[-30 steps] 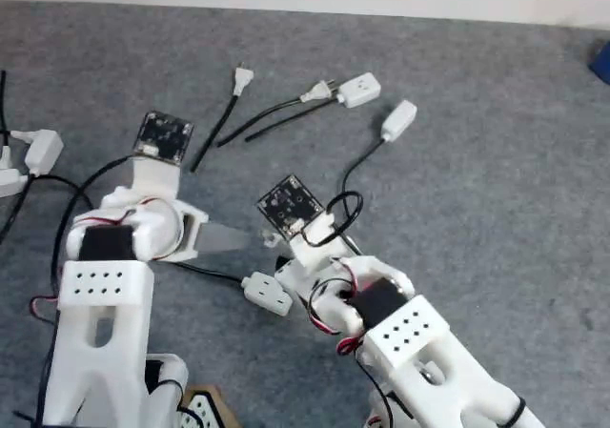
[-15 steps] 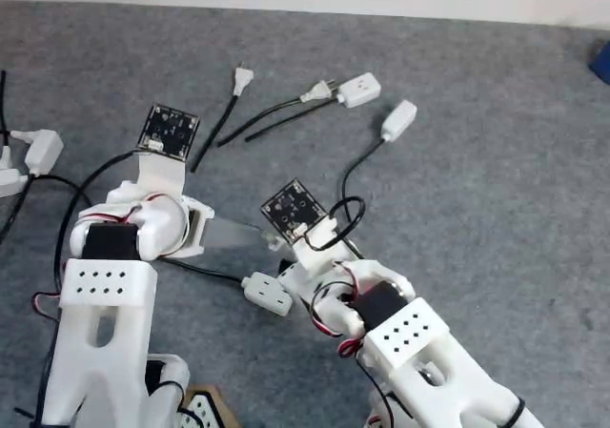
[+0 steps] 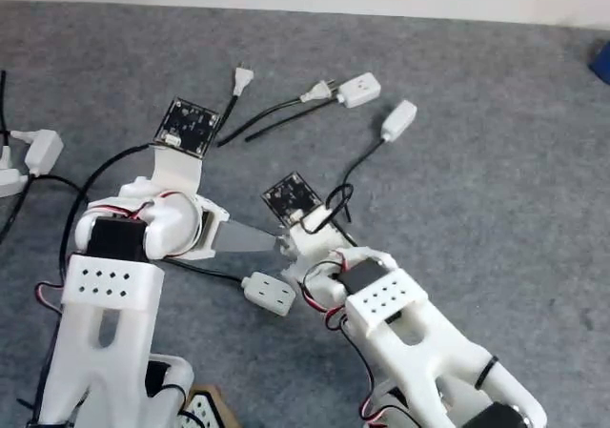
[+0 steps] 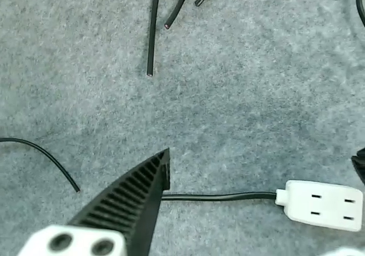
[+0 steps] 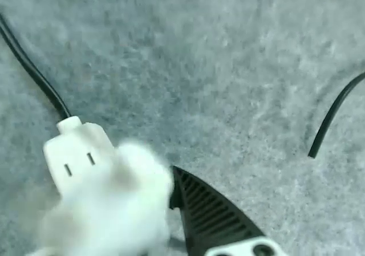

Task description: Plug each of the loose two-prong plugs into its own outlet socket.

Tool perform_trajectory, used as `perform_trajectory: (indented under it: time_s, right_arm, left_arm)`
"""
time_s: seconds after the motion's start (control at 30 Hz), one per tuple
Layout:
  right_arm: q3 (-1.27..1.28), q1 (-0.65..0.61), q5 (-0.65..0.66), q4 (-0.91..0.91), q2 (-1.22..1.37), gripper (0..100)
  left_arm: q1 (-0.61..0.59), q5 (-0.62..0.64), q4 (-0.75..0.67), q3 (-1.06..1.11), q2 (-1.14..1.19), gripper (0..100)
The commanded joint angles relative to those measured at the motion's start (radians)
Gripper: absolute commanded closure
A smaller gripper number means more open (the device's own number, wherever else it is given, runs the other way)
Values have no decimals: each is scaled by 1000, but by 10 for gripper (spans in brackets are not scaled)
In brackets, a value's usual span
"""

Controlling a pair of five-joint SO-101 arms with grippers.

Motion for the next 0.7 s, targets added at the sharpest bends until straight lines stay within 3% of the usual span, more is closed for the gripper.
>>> perform_trajectory:
  time_s: [0.0,0.17,0.37,0.67]
  right_arm:
    - [-59,19,-3,-21,-8,992]
    - [-68,58,3,2,-25,992]
    - [-213,94,95,166,16,979]
    - [-397,91,273,661,125,626]
  left_arm:
    - [15,12,3,-41,-2,447]
    - [-12,8,-8,33,-2,447]
    - [-81,8,-135,124,-2,447]
    - [-85,8,-137,127,-2,447]
